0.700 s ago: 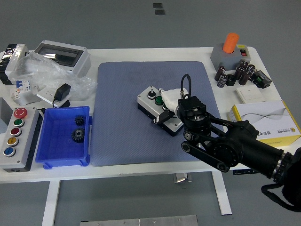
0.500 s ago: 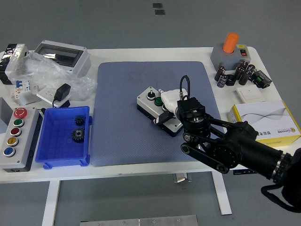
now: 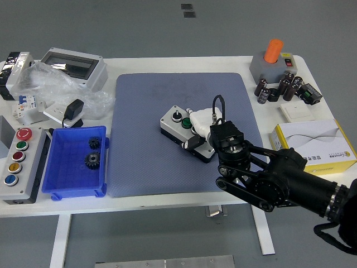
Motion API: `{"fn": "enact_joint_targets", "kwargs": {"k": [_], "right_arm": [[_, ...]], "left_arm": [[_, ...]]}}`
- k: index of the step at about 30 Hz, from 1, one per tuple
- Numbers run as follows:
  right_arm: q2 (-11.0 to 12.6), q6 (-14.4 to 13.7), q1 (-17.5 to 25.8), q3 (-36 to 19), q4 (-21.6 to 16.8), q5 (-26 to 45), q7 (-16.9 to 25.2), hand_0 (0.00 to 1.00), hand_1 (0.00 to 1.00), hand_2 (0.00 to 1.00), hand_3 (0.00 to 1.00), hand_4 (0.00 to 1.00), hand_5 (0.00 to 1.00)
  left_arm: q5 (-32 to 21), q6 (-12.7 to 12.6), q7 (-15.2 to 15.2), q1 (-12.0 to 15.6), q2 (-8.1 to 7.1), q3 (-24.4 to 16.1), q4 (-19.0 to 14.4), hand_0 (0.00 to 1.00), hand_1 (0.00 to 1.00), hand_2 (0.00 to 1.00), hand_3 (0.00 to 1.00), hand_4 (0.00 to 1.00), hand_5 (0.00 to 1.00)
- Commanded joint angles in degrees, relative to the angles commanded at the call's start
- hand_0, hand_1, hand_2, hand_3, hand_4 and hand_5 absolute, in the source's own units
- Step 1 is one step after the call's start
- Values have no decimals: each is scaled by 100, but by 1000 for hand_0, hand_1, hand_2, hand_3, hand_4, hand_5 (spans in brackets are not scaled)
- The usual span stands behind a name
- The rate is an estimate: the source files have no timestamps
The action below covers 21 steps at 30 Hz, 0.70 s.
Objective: Pick up the button,place it on the desk,press the button,press the button
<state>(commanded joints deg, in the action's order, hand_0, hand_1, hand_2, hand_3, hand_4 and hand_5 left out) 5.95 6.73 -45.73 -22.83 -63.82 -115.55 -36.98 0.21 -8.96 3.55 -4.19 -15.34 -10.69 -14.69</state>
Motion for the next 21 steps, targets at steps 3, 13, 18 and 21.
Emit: {"fn": "enact_joint_targets", "kwargs": {"k": [3, 13, 18, 21], "right_arm": [[91, -137, -22, 64, -139, -120, 0, 392, 384, 325, 309, 560, 16], [685, -1028, -316, 720, -839, -363, 593, 390, 399, 318, 364, 397, 2], [921, -1562, -643, 1250, -1063, -237, 1390, 391, 402, 302, 377, 368, 2], [960, -1768, -793, 1617, -979, -225, 1846, 407, 409, 298, 381, 360, 2]], "left_arm": [[-143, 4, -72, 0, 3, 129, 0, 630, 632, 577, 569, 526, 114], [-368, -16, -195, -3, 5, 322, 6, 630, 632, 577, 569, 526, 114], [-337, -35, -194, -20, 6, 310, 4, 630, 632, 577, 569, 526, 114], [-319, -43, -193, -33, 6, 303, 1, 630, 632, 577, 569, 526, 114]]}}
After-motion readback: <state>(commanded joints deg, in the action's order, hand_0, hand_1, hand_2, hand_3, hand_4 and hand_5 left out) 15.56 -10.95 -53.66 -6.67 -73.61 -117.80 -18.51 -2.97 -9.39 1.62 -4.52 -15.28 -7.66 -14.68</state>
